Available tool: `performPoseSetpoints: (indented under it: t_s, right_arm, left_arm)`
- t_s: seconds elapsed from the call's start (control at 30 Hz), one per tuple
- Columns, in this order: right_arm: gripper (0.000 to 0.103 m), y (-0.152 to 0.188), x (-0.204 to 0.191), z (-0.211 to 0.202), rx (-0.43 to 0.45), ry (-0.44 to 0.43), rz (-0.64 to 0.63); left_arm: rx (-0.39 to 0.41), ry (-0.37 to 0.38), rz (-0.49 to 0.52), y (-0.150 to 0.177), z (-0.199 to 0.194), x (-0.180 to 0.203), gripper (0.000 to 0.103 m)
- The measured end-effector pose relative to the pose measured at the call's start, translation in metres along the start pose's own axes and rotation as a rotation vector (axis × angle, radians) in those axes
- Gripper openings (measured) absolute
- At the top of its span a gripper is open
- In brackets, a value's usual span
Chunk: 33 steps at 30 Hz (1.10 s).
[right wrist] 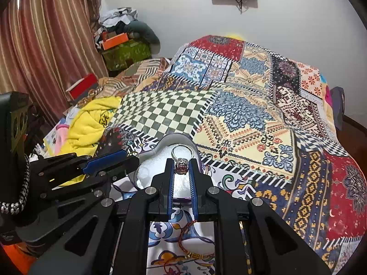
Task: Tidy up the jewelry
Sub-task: 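Carry both rings over the purple heart tin, lowering them toward the foam, then open both tools to set the rings into the white foam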
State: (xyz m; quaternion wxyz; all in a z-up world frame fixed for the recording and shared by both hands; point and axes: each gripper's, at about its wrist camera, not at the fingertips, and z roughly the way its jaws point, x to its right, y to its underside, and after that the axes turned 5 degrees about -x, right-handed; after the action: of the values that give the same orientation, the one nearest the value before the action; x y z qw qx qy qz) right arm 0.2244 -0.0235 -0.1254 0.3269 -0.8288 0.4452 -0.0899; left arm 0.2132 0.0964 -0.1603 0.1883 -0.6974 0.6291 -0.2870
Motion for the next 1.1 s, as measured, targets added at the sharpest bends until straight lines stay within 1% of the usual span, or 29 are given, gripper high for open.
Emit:
performPoseSetpoints:
  t_s: [0.23, 0.37, 0.5, 0.73, 0.87, 1.0, 1.1]
  right_arm:
    - [0.011, 0.0, 0.005, 0.019, -0.054, -0.02, 0.001]
    - [0.011, 0.0, 0.012, 0.029, -0.082, -0.042, 0.019]
    - [0.011, 0.001, 0.013, 0.034, -0.097, -0.04, 0.011]
    - [0.011, 0.003, 0.01, 0.033, -0.09, -0.043, -0.013]
    - [0.011, 0.002, 0.008, 0.034, -0.101, -0.049, -0.022]
    - [0.017, 0.002, 0.005, 0.031, -0.098, -0.046, -0.033]
    - [0.018, 0.001, 0.003, 0.024, -0.088, -0.047, -0.035]
  left_arm:
    - [-0.032, 0.011, 0.009, 0.001, 0.015, 0.0, 0.016]
    - [-0.039, 0.015, 0.015, 0.001, 0.018, 0.001, 0.016]
    - [-0.043, 0.021, 0.012, 0.0, 0.02, 0.001, 0.016]
    - [-0.046, 0.023, 0.014, 0.0, 0.02, 0.002, 0.016]
    - [-0.041, 0.017, 0.012, 0.001, 0.018, 0.001, 0.016]
    - [-0.032, 0.013, 0.004, 0.0, 0.012, -0.002, 0.016]
    - [-0.023, 0.008, 0.005, 0.0, 0.005, -0.002, 0.016]
